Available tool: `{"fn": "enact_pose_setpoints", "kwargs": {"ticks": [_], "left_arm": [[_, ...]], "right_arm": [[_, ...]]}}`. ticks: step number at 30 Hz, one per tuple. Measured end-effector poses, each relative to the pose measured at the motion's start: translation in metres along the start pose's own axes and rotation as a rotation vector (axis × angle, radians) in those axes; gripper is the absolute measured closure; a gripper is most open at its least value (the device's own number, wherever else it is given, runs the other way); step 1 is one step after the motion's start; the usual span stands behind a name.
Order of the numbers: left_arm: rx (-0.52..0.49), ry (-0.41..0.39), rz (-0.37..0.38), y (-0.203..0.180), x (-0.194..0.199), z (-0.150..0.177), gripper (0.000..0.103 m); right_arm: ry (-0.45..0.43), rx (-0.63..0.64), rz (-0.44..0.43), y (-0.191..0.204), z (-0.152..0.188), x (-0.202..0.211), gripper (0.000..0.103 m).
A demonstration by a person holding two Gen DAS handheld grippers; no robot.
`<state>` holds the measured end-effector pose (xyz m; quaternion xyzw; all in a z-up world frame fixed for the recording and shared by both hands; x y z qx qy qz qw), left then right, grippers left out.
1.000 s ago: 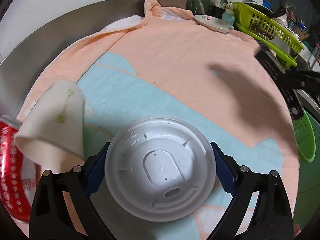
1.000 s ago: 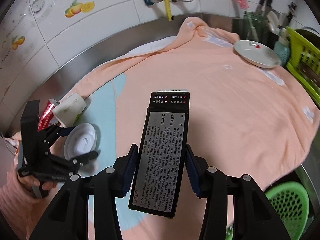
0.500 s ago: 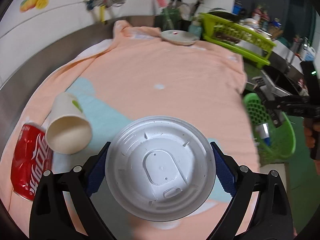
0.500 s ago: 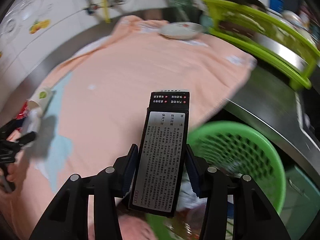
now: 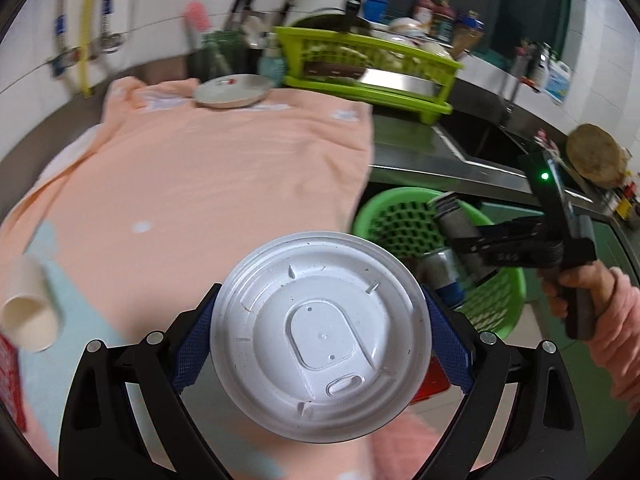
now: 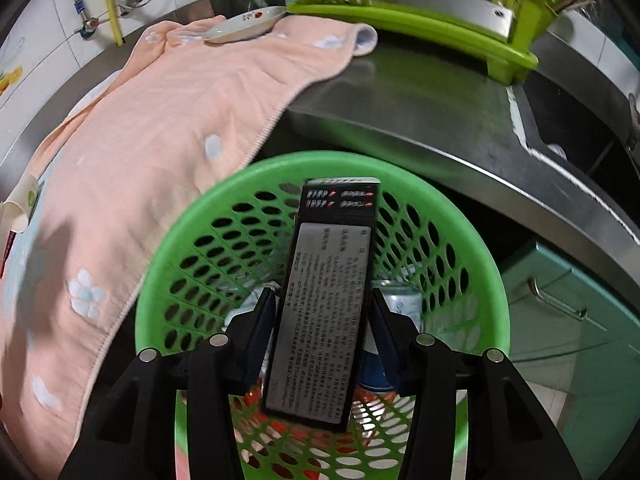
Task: Collect trash
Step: 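Open the right gripper to drop the box while the left drops the lid into the basket, then move both grippers back over the towel toward the red can and paper cup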
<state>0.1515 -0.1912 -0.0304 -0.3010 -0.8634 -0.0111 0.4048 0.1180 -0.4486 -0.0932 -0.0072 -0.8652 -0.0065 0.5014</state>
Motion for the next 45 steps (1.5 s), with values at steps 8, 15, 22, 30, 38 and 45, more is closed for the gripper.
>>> {"fn": "enact_pose_setpoints", "kwargs": {"ticks": [8, 15, 22, 30, 38, 45], "left_arm": [[-0.037, 0.069, 0.052, -0.054, -0.050, -0.004, 0.011], [-0.057, 0.133, 0.074, -0.092, -0.092, -0.007, 0.010], [-0.036, 0.176, 0.098, -0.102, -0.110, -0.003, 0.009], [-0.002, 0.172, 0.129, -0.099, -0.111, -0.003, 0.005], [-0.005, 0.163, 0.117, -0.096, -0.102, -0.003, 0.005], [0.019, 0.119, 0.071, -0.069, -0.070, -0.001, 0.005]], "right_arm": [[-0.042, -0.031, 0.008, -0.020, 0.014, 0.023, 0.040], [-0.084, -0.051, 0.021, -0.036, 0.024, 0.046, 0.032], [-0.102, -0.069, 0.021, -0.045, 0.031, 0.054, 0.031], [-0.108, -0.080, 0.011, -0.045, 0.032, 0.058, 0.031], [-0.123, -0.074, 0.011, -0.040, 0.030, 0.065, 0.029], [-0.132, -0.045, -0.021, -0.023, 0.024, 0.064, 0.027]]}}
Point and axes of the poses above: each gripper's, at about its wrist camera, not at the fingertips, and x roughly against the way its jaws point, y to its left, z to its underside, the point moved 1 cm from there along -x, roughly the way its jaws point, and after that the axes turned 9 degrees about x, right-handed, at the moved point
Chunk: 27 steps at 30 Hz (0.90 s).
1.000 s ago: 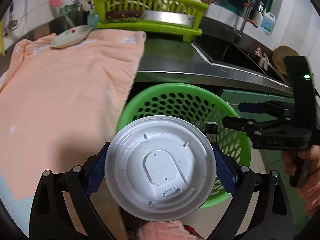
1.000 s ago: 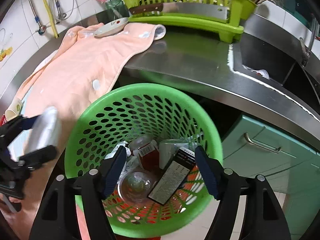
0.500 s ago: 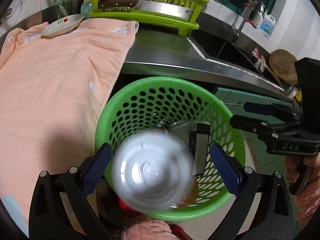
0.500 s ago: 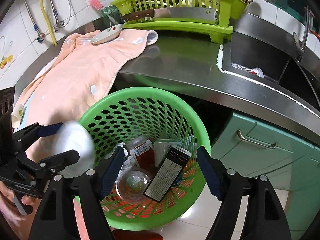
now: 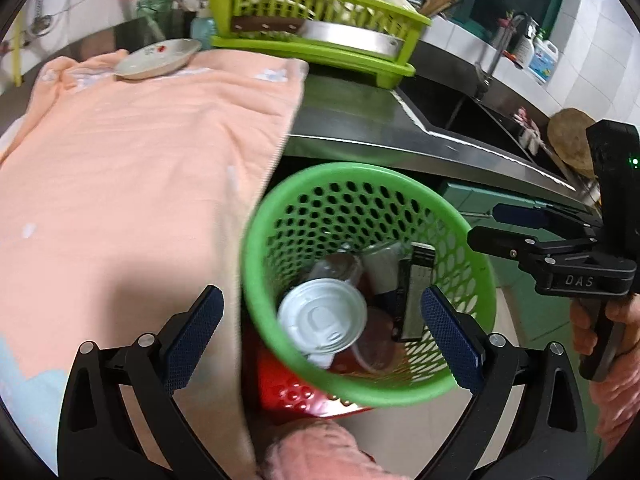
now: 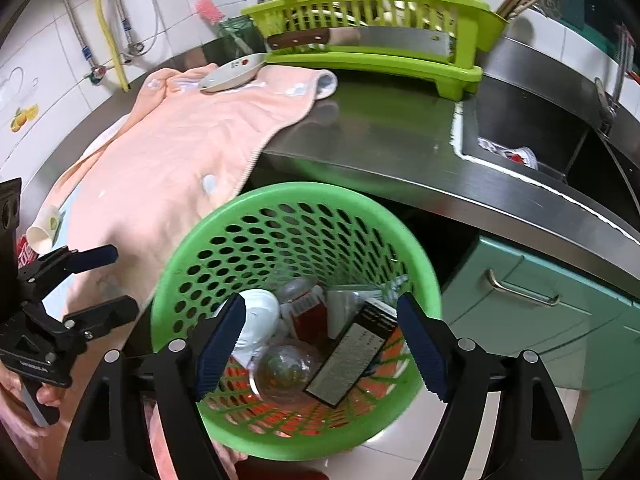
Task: Collect trash
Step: 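Move both grippers back over the towel toward the red can and paper cup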
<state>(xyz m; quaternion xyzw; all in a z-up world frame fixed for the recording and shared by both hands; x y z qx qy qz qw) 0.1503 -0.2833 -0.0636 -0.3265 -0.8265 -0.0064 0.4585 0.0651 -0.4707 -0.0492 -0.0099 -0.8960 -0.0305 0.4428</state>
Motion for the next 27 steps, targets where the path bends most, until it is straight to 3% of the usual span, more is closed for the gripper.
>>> {"fn": "enact_pose_setpoints", "kwargs": {"ticks": [13, 27], "left_arm": [[0.084, -0.108, -0.152, 0.079, 0.085, 0.016, 0.005], [0.223, -0.235, -0.451, 0.203, 0.192, 0.038, 0.005]], "right_arm": [[0.003, 0.111, -0.117, 0.080, -0.027, -0.016, 0.027], [-0.009, 0.287, -0.259, 0.198, -0.068, -0.028, 0.027]]}}
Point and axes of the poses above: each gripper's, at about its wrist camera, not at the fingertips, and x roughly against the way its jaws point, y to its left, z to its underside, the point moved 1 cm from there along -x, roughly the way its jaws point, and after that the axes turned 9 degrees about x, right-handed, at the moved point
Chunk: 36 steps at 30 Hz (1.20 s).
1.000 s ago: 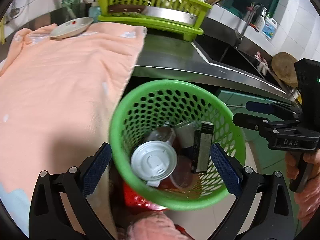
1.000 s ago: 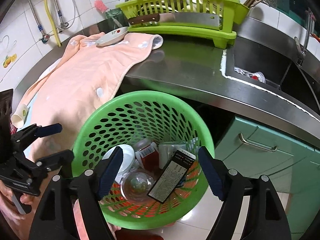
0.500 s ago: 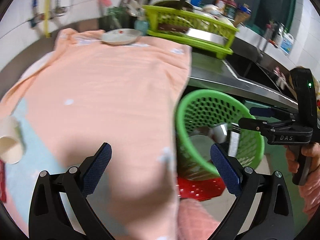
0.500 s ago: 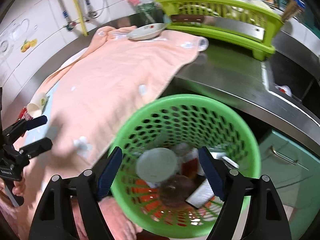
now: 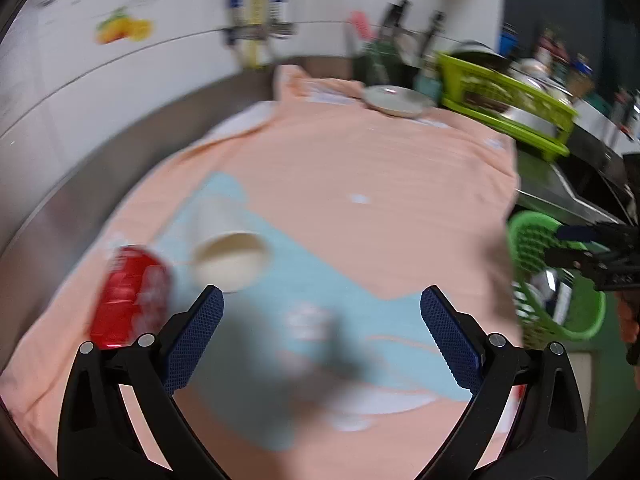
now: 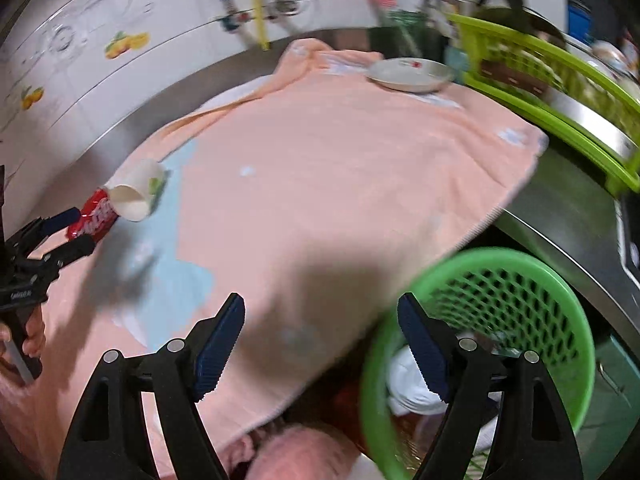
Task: Collect trash
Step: 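Move both grippers back over the towel toward the red can and paper cup, then grasp the red Coca-Cola can with the left gripper while the right grasps the white paper cup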
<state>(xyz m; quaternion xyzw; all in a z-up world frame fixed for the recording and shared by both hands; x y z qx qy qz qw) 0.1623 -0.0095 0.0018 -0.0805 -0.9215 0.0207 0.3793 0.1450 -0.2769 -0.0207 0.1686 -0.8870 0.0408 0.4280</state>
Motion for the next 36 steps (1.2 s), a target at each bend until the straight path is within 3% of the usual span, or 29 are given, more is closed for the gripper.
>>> {"fn": "enact_pose_setpoints", "kwargs": {"ticks": [6, 13, 22, 31, 36], "left_arm": [[0.060, -0.024, -0.113, 0.063, 0.006, -0.017, 0.005], [0.093, 0.029, -0.193, 0.112, -0.016, -0.017, 0.005], [0.125, 0.080, -0.173, 0.139, -0.034, -0.010, 0.006], [0.115, 0.120, -0.162, 0.149, -0.054, -0.005, 0.007], [0.116, 0.136, -0.150, 0.154, -0.061, -0.002, 0.013]], "right_arm": [[0.004, 0.061, -0.069, 0.043, -0.037, -0.019, 0.027], [0.023, 0.095, -0.156, 0.087, -0.084, -0.042, 0.027], [0.094, 0.049, -0.278, 0.129, -0.142, -0.092, 0.027], [0.181, 0.062, -0.314, 0.174, -0.177, -0.155, 0.027], [0.210, 0.034, -0.333, 0.183, -0.184, -0.181, 0.029]]}}
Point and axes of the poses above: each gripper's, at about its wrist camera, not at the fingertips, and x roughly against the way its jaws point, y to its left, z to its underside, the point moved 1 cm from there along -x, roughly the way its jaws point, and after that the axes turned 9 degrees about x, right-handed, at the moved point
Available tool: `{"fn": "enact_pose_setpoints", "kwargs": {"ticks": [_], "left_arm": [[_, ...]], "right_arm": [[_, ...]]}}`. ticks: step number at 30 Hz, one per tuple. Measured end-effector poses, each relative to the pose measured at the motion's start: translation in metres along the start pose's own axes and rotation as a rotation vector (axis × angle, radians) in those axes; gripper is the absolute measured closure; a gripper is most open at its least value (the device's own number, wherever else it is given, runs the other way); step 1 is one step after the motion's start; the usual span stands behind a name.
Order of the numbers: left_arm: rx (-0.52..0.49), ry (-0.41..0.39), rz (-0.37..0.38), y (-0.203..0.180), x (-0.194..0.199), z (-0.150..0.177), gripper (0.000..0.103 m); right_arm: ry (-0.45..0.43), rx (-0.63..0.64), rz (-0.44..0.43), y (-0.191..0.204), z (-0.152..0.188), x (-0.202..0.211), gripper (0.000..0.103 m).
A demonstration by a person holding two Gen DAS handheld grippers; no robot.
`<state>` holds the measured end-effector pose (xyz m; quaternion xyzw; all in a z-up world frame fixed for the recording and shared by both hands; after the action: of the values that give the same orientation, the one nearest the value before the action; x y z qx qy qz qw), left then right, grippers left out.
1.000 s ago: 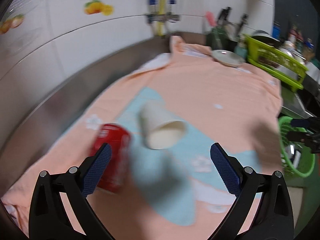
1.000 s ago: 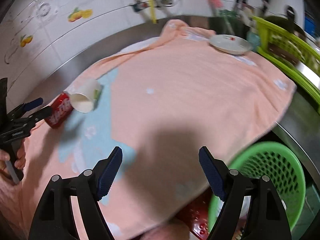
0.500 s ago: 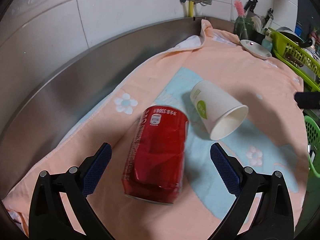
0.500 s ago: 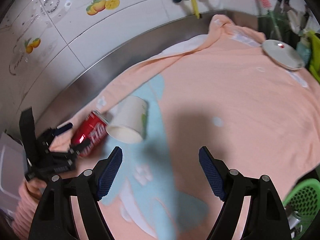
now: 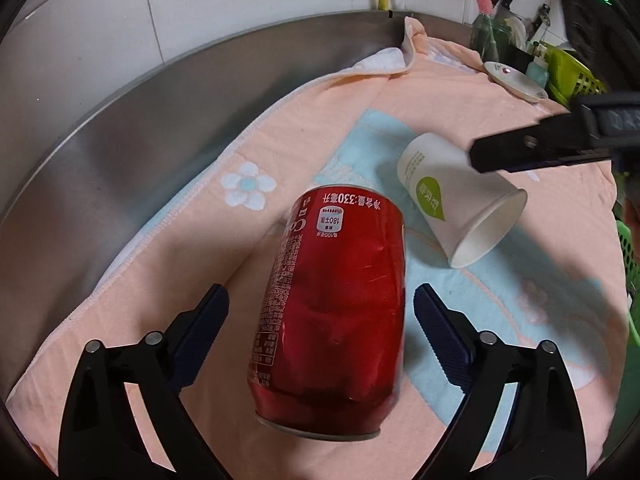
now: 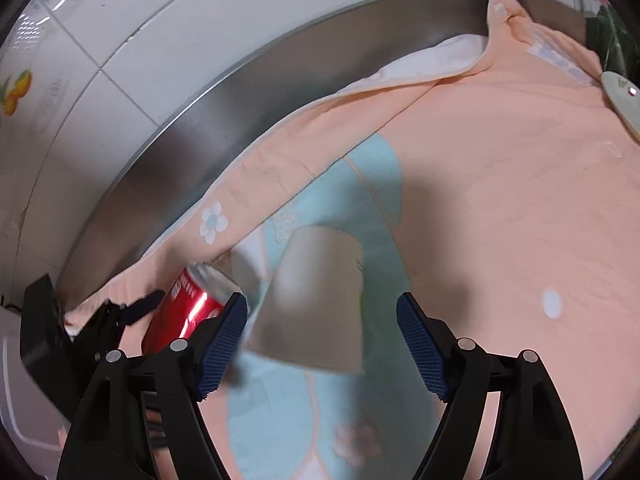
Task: Collect trash
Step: 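Grasp the red Coca-Cola can with the left gripper while the right grasps the white paper cup, then carry the red can and paper cup toward the green basket with both grippers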
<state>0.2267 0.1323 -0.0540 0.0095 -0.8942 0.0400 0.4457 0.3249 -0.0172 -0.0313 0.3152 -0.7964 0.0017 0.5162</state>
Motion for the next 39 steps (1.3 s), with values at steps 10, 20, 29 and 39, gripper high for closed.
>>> {"fn": "enact_pose_setpoints", "kwargs": {"ticks": [10, 20, 29, 39], "left_arm": [[0.018, 0.024, 0.043, 0.006, -0.011, 0.002, 0.033], [0.037, 0.014, 0.066, 0.001, -0.005, 0.007, 0.040], [-0.002, -0.028, 0.131, -0.032, 0.025, 0.013, 0.040], [-0.099, -0.040, 0.250, -0.113, 0.048, 0.028, 0.040]], "right_arm": [[0.054, -0.045, -0.013, -0.004, -0.005, -0.034, 0.037], [0.015, -0.047, -0.040, -0.007, 0.013, -0.013, 0.043], [-0.060, -0.066, -0.029, -0.030, 0.062, 0.041, 0.043], [-0.125, -0.118, 0.092, -0.089, 0.151, 0.119, 0.043]]}}
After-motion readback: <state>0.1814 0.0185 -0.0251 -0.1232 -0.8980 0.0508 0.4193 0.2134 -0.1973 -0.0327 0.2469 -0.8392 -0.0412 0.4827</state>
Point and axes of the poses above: each gripper's, at about its wrist camera, not at the fingertips, and x roughly against the way its jaws point, y to its left, z to its underside, the point moved 1 cm from there along -x, roughly the way its jaws point, and after that the axes turned 9 degrees about x, right-handed, at the moved point
